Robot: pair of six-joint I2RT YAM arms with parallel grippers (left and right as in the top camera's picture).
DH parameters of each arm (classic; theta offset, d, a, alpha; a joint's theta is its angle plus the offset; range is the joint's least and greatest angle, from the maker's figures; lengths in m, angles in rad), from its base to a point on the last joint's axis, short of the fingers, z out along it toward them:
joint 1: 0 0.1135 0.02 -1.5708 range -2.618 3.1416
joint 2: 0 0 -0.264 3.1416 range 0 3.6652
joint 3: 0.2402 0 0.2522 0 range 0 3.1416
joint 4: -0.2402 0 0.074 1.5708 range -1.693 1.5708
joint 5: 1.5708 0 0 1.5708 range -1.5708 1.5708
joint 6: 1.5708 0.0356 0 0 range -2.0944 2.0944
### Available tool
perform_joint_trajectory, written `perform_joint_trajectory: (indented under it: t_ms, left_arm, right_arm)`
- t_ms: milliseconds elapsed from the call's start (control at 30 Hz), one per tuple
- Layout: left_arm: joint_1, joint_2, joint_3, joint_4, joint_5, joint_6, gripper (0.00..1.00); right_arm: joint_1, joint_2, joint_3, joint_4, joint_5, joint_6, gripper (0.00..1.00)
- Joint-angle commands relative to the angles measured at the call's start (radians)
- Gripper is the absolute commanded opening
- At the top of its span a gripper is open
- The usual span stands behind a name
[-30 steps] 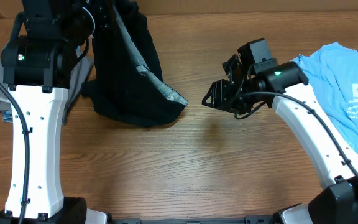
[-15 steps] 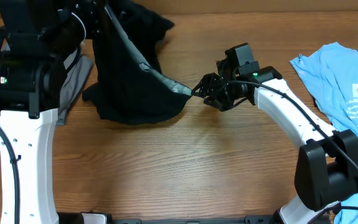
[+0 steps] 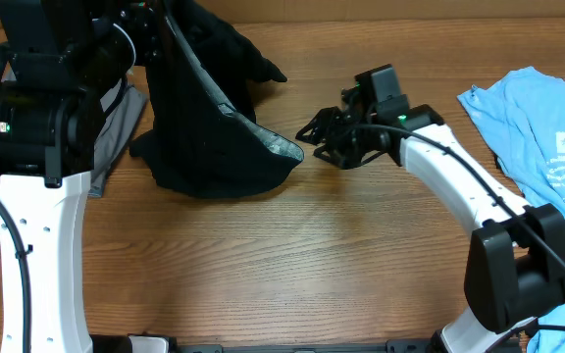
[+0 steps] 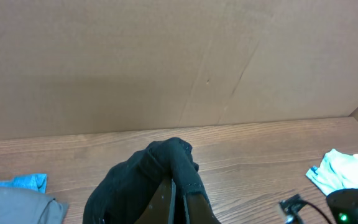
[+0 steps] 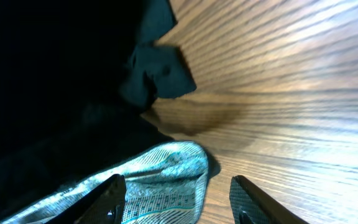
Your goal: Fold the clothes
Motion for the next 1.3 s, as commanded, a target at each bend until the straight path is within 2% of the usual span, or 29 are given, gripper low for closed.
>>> perform_joint_trajectory:
  t_ms: [0,267,467,700,900,1000,1033,1100,1133,1267]
  left_arm:
    - [-0.007,-0.035,0.037,0.015,-0.006,0.02,0.04]
    - [-0.006,-0.042,0.037,0.013,-0.006,0.02,0.05]
    - [-0.006,-0.047,0.037,0.015,-0.006,0.02,0.05]
    - [-0.006,-0.047,0.037,0.015,-0.006,0.02,0.05]
    - [-0.006,-0.047,0.037,0.016,-0.006,0.02,0.05]
    - [-0.006,-0.047,0.037,0.015,-0.006,0.02,0.05]
    - [-0.006,-0.047,0.037,0.016,-0.006,0.02,0.05]
    - [-0.006,-0.047,0.037,0.016,-0.006,0.02,0.04]
    - [-0.006,-0.047,0.037,0.016,-0.006,0.02,0.04]
    - [-0.006,-0.047,0.037,0.016,-0.04,0.02,0.04]
  right_arm:
    - [0.035,0.001,-0.001,-0.001,0.032,0.038,0.58]
    - [0.04,0.001,-0.026,-0.014,0.108,0.039,0.54]
    - [0.051,0.003,-0.153,0.139,0.106,0.069,0.53]
    - [0.051,0.003,-0.197,0.212,0.094,0.07,0.5]
    - [0.051,0.003,-0.197,0.267,0.026,0.144,0.35]
    - [0.06,0.003,-0.197,0.267,0.026,0.144,0.31]
    - [0.063,0.003,-0.197,0.268,0.026,0.145,0.27]
    - [0.07,0.003,-0.197,0.267,0.026,0.145,0.09]
    - [0.071,0.003,-0.197,0.267,0.025,0.144,0.04]
    - [0.07,0.002,-0.196,0.263,0.011,0.109,0.04]
